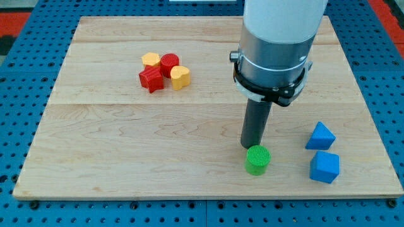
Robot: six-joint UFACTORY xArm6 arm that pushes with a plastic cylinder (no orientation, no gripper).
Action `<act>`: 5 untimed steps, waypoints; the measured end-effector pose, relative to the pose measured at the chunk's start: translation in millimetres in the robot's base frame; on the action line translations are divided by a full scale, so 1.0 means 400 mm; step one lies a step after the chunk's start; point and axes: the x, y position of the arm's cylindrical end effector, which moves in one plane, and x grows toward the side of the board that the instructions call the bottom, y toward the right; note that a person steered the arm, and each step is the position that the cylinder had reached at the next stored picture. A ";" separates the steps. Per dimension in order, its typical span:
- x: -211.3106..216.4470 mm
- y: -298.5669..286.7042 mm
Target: Move the blue cube to the bottom left of the blue triangle
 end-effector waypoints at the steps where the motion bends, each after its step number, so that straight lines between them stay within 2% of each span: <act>1: 0.044 -0.076; 2: 0.160 0.001; 3: 0.162 0.106; 4: 0.211 0.196; 5: 0.205 0.326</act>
